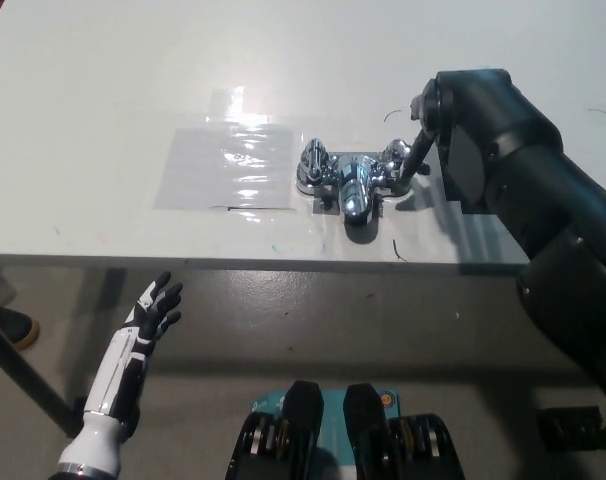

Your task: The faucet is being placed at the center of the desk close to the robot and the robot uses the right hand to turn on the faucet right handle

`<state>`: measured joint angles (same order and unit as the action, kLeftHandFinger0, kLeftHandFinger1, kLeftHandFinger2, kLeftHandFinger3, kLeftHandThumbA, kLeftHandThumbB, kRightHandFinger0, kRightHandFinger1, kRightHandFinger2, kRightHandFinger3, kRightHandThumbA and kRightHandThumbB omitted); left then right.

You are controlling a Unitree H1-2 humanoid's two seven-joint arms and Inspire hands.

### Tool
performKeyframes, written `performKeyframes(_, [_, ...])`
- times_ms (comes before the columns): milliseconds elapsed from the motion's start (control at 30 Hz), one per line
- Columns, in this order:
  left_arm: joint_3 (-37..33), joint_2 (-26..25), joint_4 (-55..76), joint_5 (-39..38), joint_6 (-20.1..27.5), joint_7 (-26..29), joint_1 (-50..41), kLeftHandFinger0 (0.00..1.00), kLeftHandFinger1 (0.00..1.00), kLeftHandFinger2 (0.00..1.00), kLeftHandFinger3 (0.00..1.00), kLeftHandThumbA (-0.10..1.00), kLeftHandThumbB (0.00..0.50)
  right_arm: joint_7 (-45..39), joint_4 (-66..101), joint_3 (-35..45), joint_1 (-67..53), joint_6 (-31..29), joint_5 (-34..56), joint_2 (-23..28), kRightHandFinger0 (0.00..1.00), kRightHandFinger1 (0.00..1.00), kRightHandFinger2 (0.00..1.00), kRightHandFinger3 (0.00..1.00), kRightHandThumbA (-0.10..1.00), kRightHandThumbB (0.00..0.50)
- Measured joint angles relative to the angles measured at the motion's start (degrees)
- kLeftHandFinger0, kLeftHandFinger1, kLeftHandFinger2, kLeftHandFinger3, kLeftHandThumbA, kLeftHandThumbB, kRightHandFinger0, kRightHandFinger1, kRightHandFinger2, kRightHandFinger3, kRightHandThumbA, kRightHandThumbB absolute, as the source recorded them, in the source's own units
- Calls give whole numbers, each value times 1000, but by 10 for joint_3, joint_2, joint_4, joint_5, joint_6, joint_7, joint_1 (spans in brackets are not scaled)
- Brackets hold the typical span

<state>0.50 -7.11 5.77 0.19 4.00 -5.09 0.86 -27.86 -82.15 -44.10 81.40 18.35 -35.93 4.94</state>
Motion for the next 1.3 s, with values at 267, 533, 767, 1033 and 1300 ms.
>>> performKeyframes(267, [0,0,0,0,0,0,0,1000,1000,1000,1000,977,193,50,1,11,-4,1,0,2,1000,1000,1000,1000,840,376])
performKeyframes(533, [0,0,3,0,0,0,1,1000,1000,1000,1000,991,222,102,1,13,-11,1,0,2,1000,1000,1000,1000,817,381])
performKeyframes(767, [0,0,3,0,-1,0,5,1000,1000,1000,1000,984,210,117,1,12,-13,1,-4,3,1000,1000,1000,1000,794,437])
performKeyframes(1033, [0,0,3,0,-1,0,9,1000,1000,1000,1000,978,193,79,0,15,-12,0,-4,12,1000,1000,1000,1000,1000,396])
performKeyframes(1300, [0,0,3,-1,-1,-1,9,1000,1000,1000,1000,981,191,-14,-3,-12,-11,-24,-13,32,1000,1000,1000,1000,863,457])
